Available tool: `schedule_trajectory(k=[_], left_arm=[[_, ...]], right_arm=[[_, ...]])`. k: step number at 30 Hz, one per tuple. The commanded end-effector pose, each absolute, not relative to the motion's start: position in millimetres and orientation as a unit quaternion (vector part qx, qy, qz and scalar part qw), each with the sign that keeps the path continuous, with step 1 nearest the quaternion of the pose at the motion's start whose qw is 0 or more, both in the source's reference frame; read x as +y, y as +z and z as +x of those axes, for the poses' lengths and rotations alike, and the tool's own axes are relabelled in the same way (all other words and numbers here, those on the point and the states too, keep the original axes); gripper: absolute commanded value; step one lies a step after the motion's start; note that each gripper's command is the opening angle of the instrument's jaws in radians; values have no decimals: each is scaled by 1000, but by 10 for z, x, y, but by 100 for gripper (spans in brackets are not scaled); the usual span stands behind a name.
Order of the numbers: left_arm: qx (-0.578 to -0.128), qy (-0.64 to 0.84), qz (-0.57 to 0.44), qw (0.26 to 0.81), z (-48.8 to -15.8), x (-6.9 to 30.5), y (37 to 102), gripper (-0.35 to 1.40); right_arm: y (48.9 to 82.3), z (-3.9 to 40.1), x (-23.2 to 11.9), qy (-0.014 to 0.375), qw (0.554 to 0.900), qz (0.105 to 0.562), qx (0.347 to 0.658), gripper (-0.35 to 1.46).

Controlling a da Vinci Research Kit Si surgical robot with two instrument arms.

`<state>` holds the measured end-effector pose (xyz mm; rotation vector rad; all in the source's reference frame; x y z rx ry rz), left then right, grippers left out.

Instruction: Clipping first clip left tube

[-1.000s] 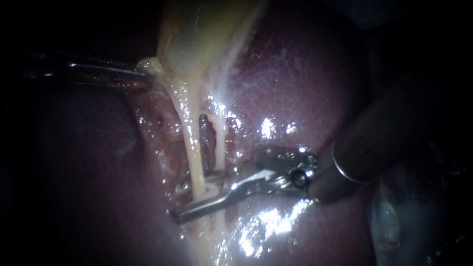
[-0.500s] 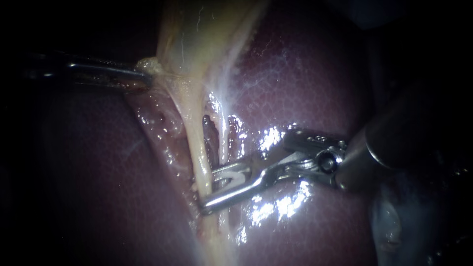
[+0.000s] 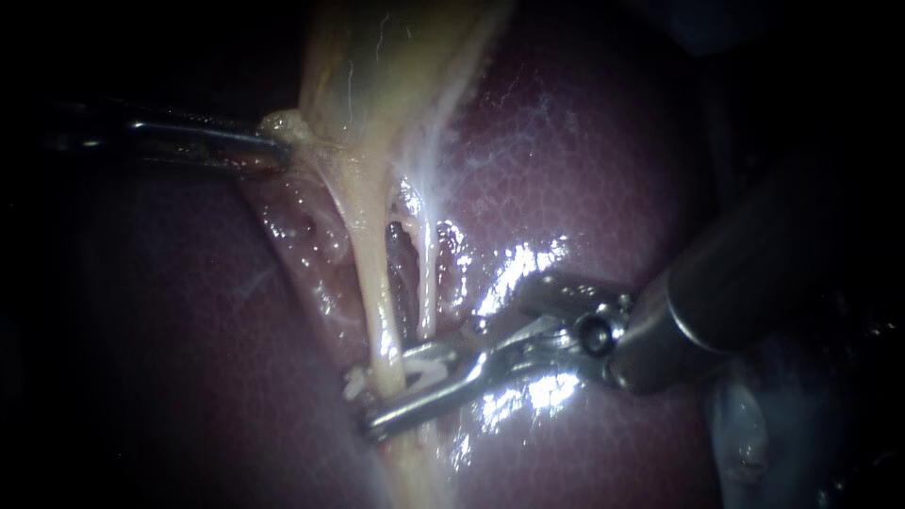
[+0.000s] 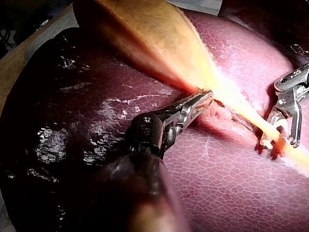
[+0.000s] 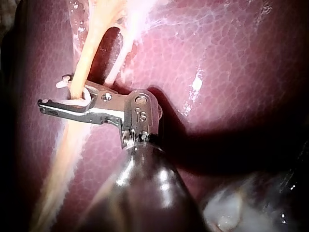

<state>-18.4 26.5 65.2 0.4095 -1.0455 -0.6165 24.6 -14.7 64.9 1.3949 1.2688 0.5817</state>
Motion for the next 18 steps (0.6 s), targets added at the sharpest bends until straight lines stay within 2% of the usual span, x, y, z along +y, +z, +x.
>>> schedule_trajectory(k=[1,6,18], left_arm=[[-488,-288,191,802,-184,265,652,-35],[-488,-288,191,802,-184,266,652,-35],[-488,-287,191,802,-183,267,655,-35]], right_arm=[[648,248,-147,245,552,589,537,48],[646,247,-144,248,552,588,537,43],[648,247,-136,272,551,572,543,-1]])
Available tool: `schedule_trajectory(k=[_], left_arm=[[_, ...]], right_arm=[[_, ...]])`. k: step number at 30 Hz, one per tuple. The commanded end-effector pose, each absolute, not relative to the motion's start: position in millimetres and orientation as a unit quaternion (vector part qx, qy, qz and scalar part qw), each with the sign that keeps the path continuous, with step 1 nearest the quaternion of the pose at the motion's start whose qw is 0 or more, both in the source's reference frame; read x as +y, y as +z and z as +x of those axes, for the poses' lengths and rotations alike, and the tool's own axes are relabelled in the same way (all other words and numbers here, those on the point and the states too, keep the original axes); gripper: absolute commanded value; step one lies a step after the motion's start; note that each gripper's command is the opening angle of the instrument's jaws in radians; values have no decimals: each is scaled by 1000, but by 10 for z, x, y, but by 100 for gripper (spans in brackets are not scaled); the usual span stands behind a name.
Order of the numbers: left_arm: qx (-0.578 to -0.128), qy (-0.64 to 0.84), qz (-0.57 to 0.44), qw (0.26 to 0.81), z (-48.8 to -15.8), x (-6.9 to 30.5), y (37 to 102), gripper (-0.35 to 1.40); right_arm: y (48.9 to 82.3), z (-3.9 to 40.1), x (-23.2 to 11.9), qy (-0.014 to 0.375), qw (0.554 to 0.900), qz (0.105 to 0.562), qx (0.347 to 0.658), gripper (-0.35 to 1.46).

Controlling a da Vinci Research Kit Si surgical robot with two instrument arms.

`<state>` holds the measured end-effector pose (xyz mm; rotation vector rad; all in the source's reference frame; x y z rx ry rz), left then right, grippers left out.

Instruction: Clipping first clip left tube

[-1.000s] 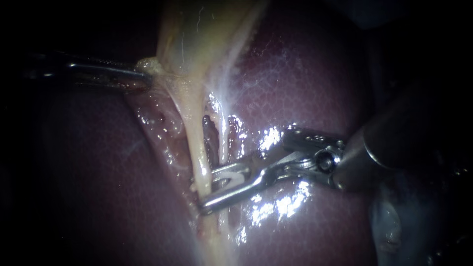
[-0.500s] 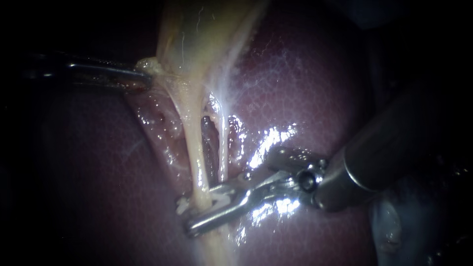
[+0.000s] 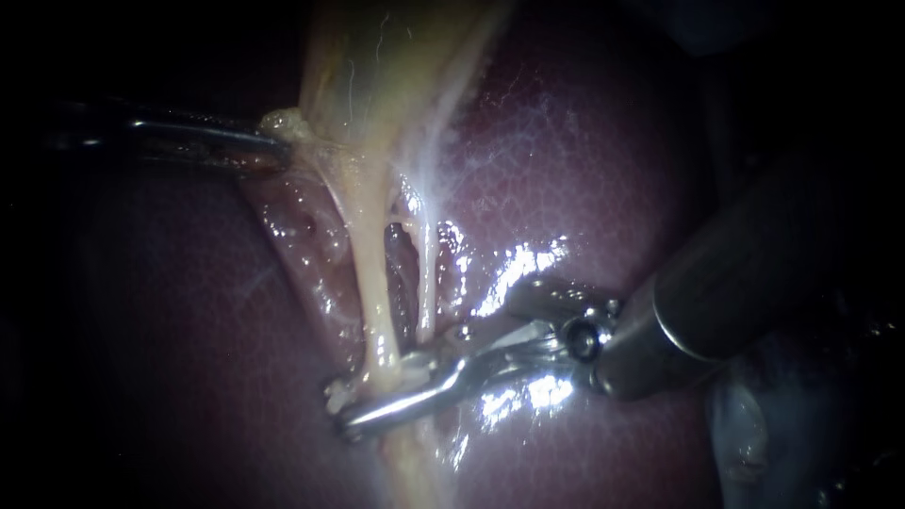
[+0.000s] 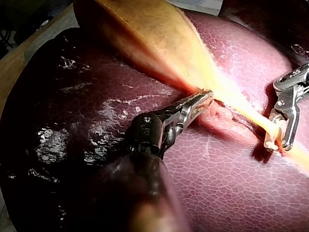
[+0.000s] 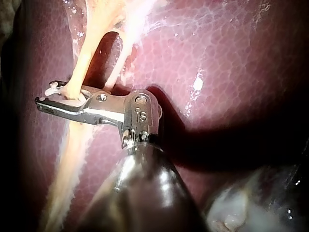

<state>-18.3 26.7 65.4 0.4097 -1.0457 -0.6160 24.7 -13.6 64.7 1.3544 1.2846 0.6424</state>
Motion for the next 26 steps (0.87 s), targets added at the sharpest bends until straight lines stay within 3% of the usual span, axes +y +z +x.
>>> schedule_trajectory(k=[1,6,26], left_arm=[[-488,-287,191,802,-183,267,655,-35],[-488,-287,191,802,-182,267,657,-35],[-488,-286,191,802,-181,267,661,-35]], right_arm=[[648,247,-136,272,551,572,543,-4],[649,246,-135,275,551,572,542,-35],[654,243,-135,285,550,577,532,-35]])
